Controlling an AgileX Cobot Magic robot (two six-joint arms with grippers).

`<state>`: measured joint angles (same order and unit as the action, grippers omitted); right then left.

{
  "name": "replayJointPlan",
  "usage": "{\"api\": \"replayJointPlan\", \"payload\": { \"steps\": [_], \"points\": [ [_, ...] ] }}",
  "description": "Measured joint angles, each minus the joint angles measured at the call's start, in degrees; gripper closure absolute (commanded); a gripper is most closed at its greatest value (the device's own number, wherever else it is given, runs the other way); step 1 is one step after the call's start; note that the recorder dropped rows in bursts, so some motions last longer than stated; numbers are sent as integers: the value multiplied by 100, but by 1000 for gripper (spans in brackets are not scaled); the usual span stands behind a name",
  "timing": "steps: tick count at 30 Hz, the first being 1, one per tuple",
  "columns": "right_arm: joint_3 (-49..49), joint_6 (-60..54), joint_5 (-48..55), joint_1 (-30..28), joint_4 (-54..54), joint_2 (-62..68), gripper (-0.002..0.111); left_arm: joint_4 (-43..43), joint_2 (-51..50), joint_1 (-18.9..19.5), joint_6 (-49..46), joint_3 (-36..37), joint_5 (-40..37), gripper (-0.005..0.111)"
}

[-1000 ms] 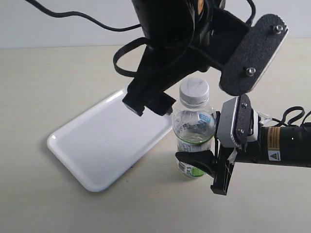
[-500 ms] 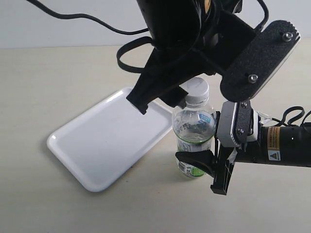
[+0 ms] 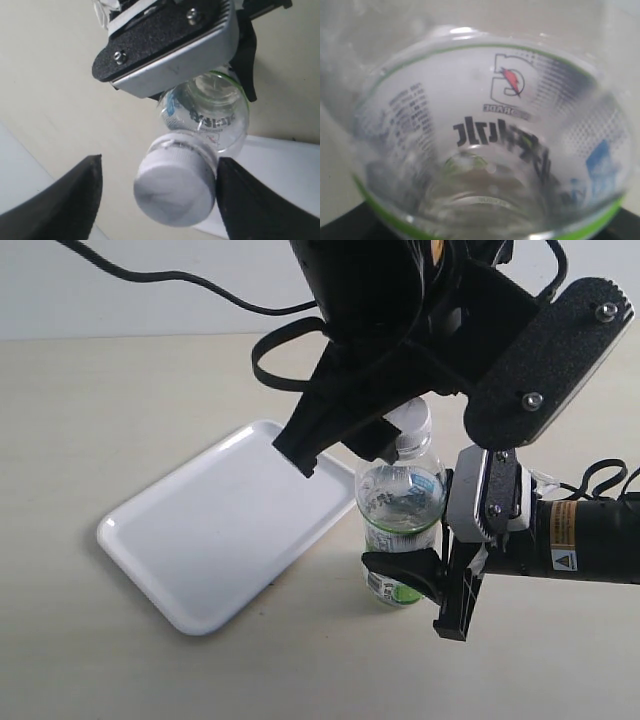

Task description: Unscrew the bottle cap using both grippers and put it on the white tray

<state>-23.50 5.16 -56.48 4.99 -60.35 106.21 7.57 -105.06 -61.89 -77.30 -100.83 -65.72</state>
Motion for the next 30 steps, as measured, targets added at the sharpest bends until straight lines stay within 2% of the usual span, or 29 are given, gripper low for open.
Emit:
{"api": "replayJointPlan", "payload": {
  "steps": [6,14,17,20,26,30],
  "points": [
    [-9,11,11,0,0,0,108,-61,-135,0,-22,0,-9,53],
    [-9,11,20,0,13,0,108,-62,-190,0,-22,10,-60,89],
    [-9,11,20,0,13,0,108,-62,-190,0,-22,10,-60,96],
    [-9,11,20,0,13,0,108,-62,-190,0,18,10,-70,91],
    [-9,0,20,0,2,0,108,-62,-190,0,147,10,-90,51],
    [-9,-10,20,0,2,0,108,-62,-179,0,210,10,-117,49]
  ]
}}
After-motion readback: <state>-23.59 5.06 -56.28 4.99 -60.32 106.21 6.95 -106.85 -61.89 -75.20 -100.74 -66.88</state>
